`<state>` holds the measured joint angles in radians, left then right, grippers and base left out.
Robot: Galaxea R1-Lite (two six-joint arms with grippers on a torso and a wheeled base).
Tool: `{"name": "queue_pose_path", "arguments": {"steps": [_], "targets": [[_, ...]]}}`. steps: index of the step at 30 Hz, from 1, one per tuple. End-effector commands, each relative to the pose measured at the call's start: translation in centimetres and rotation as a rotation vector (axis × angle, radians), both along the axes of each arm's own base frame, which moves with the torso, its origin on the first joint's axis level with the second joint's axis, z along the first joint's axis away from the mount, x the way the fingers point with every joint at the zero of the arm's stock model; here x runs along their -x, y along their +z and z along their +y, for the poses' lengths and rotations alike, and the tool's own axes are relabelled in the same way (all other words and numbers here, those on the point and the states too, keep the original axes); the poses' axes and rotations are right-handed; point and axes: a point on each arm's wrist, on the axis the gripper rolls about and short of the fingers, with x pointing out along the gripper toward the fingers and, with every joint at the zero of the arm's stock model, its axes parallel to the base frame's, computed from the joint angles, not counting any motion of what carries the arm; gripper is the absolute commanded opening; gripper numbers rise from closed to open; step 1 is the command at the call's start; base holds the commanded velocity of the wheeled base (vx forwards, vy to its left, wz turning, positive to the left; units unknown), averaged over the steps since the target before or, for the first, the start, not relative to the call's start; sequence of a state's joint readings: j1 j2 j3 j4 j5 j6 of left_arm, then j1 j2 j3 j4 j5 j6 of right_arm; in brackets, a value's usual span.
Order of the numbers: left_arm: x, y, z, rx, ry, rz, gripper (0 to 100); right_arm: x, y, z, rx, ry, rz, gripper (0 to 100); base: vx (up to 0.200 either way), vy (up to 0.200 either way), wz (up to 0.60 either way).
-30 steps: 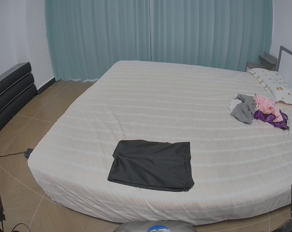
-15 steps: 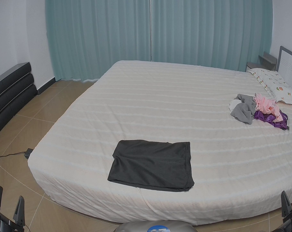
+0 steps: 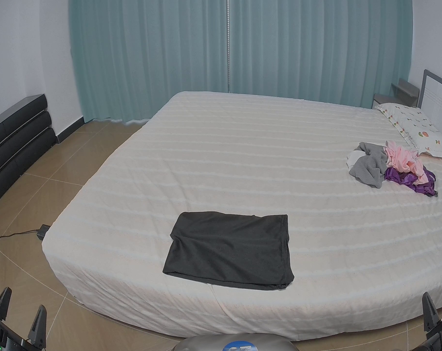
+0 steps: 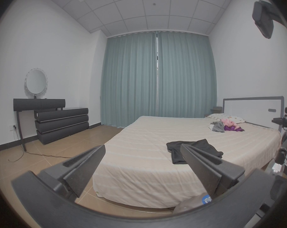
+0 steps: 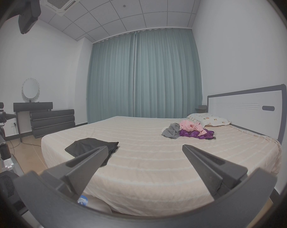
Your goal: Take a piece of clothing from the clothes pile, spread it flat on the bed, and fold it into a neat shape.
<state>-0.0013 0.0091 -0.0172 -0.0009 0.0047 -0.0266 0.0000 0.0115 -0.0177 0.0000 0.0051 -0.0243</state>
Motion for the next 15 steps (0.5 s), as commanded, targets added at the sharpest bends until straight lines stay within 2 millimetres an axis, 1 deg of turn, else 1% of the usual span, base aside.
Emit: {"name": "queue_pose_path", "arguments": {"steps": [1, 6, 8, 15], "targets": [[-0.06, -0.49, 0.0, -0.002, 0.0, 0.007, 100, -0.06, -0.51, 0.0, -0.001, 0.001, 0.008, 100, 0.0, 0.0, 0.0], [-0.06, -0.52, 0.01, 0.012, 0.009, 0.01, 100, -0.06, -0.51, 0.0, -0.009, 0.001, 0.008, 100, 0.0, 0.0, 0.0], [-0.06, -0.51, 0.09, 0.033, 0.041, 0.008, 100, -0.06, -0.53, 0.0, -0.007, 0.001, 0.009, 100, 0.0, 0.0, 0.0], [-0.06, -0.49, 0.09, -0.003, 0.044, 0.007, 100, -0.05, -0.49, 0.0, -0.004, 0.001, 0.008, 100, 0.0, 0.0, 0.0]]}}
